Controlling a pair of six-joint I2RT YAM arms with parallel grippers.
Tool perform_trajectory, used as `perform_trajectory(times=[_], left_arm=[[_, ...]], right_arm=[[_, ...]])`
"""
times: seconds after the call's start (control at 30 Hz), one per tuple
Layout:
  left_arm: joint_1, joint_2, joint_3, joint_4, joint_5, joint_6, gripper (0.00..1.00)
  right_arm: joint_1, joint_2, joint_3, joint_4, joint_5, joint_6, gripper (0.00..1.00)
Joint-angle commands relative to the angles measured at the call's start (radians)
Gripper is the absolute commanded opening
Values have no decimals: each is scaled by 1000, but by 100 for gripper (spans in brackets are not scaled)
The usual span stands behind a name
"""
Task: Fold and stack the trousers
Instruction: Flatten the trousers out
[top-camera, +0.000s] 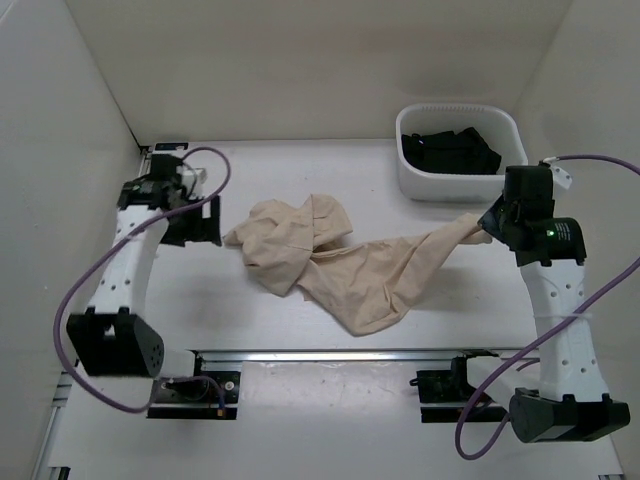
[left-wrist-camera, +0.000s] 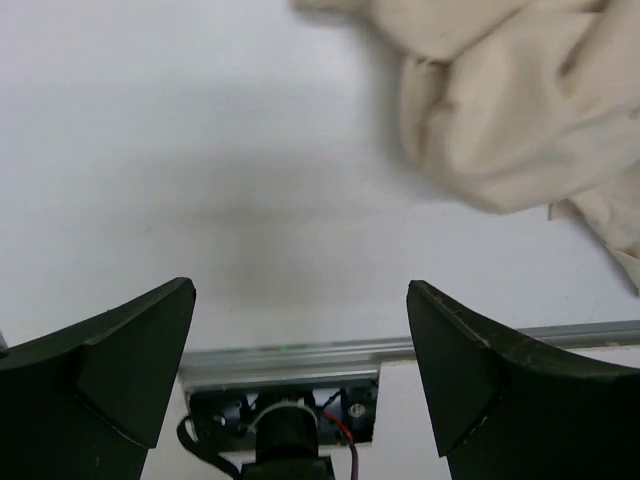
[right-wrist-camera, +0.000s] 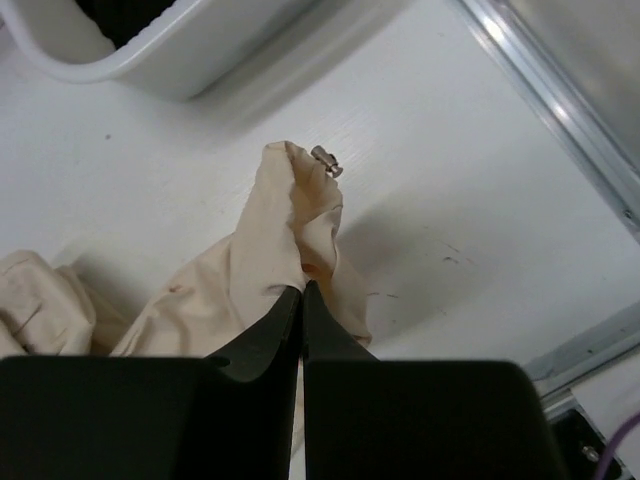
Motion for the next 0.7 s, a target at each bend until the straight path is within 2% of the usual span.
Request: perform_trajectory(times=[0.0,0.07,0.17,0.33,0.37,0.43,0.47,0.5,0.6,0.67], left_arm=[[-225,126,103,39,-20,9,99],[-381,191,114,69,-78,9,100],[-506,281,124,124,-176,9,100],[-546,416,104,202,-233,9,100],[-546,432,104,211,-245,9,97],[-546,453,94,227,-265,9,74],[-546,453,94,237,-265,9,28],[-546,453,94,237,-276,9,14],[-522,414,130,237,-321,9,14],[-459,340,194,237,-345,9,14]], right_arm=[[-2,2,-24,88,-90,-16,0],[-2,12,-24,77,-81,-16,0],[-2,2,-37,31,-58,-27,0],[-11,-39,-87,19,-47,-2,0],[-11,-48,-101,10,-47,-2,0],[-11,-59,-112,10,-47,9,0],[-11,-59,-112,-1,-47,9,0],[-11,-59,-112,-1,-47,9,0],[-11,-70,-98,-36,30,9,0],[-11,-70,-16,-102,119,9,0]])
